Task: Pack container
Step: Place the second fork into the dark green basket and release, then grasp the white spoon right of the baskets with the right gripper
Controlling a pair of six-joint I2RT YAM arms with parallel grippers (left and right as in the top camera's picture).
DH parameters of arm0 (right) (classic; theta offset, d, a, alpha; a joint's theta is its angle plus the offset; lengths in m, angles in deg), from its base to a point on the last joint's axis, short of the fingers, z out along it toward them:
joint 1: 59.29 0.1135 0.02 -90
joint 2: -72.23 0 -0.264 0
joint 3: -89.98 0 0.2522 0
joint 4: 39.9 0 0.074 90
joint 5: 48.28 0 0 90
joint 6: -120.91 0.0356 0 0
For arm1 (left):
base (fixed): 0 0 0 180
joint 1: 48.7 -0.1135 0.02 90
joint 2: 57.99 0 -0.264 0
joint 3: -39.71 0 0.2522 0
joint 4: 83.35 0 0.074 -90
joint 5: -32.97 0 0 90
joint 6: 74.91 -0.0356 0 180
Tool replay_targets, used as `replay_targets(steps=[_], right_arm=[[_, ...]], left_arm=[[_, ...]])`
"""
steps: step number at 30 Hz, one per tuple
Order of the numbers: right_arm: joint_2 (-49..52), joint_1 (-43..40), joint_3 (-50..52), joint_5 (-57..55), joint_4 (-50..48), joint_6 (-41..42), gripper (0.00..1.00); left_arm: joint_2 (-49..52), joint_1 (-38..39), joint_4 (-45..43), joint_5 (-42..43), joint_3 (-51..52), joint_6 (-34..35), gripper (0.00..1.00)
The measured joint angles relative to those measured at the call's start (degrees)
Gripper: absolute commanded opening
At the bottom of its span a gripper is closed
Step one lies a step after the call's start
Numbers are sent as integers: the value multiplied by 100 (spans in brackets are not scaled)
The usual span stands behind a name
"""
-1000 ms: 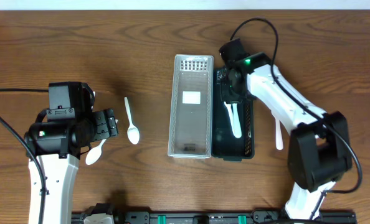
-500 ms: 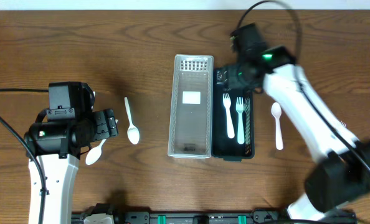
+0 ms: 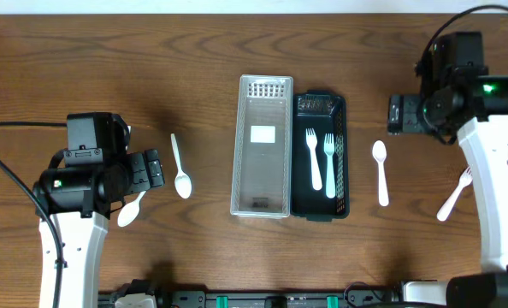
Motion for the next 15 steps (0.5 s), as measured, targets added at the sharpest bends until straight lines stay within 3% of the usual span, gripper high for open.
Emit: replay_targets(steps=[4,15], right_arm=[[48,-7,647,11,-398,-369,99],[509,-7,1836,9,-1333,-837,99]], left_arm=[[0,0,-2,2,2,2,98],[0,0,0,0,2,0,99]])
